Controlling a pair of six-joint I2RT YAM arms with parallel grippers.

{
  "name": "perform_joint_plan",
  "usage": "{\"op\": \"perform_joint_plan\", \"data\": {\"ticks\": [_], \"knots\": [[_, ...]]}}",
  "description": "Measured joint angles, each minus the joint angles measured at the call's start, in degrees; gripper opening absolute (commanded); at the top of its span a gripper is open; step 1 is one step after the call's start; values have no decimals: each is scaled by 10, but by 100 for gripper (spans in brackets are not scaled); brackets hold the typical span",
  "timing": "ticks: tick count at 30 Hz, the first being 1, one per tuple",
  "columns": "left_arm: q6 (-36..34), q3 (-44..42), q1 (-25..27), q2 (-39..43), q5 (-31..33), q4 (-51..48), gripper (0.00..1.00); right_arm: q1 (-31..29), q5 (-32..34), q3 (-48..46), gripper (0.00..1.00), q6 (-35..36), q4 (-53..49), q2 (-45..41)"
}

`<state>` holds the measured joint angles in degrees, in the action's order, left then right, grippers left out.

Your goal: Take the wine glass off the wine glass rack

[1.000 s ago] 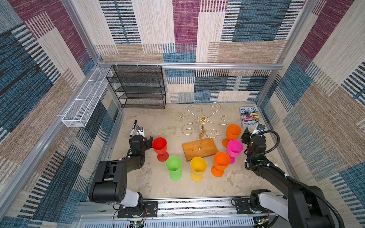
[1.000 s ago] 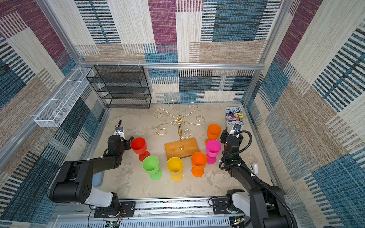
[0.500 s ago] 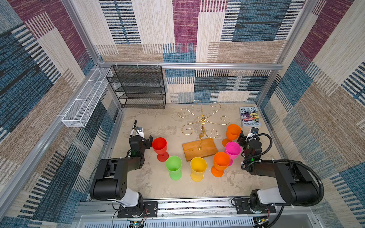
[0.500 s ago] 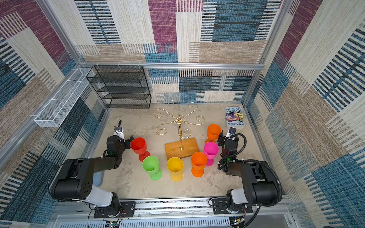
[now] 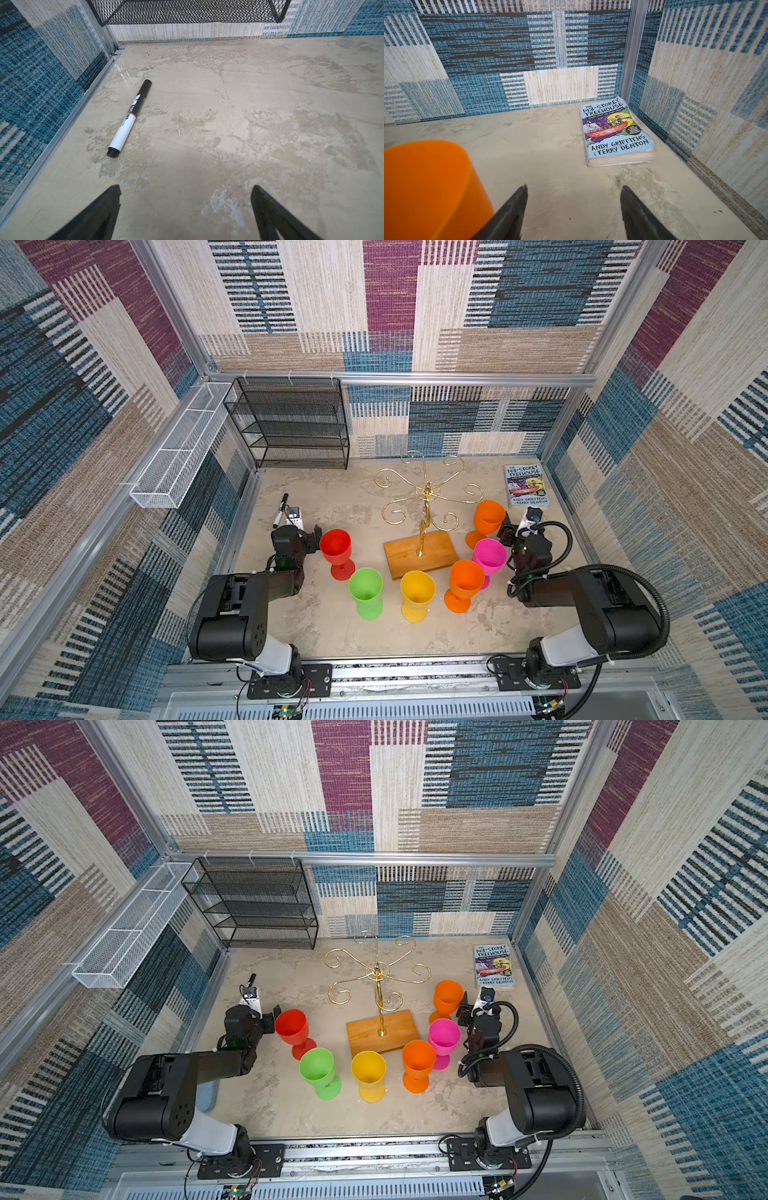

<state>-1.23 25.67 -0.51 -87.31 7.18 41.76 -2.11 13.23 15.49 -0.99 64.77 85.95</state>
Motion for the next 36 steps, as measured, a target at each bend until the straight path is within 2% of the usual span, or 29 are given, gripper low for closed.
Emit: {"op": "perform_joint_plan", "data": {"ticks": [4, 5, 6, 15, 36], "knots": [[0, 0, 0, 0, 0, 0, 100, 3, -13, -2, 73, 4, 1, 0], [0, 0, 0, 0, 0, 0, 100, 3, -17, -4, 93, 4, 1, 0], [0, 0, 0, 0, 0, 0, 100, 3, -21, -8, 100, 4, 4, 0], [0, 0, 0, 0, 0, 1, 100, 9, -43, -41, 100, 10, 72, 23], [0, -15, 0, -11, 0, 35, 100, 9, -47, -43, 100, 10, 83, 21]]}}
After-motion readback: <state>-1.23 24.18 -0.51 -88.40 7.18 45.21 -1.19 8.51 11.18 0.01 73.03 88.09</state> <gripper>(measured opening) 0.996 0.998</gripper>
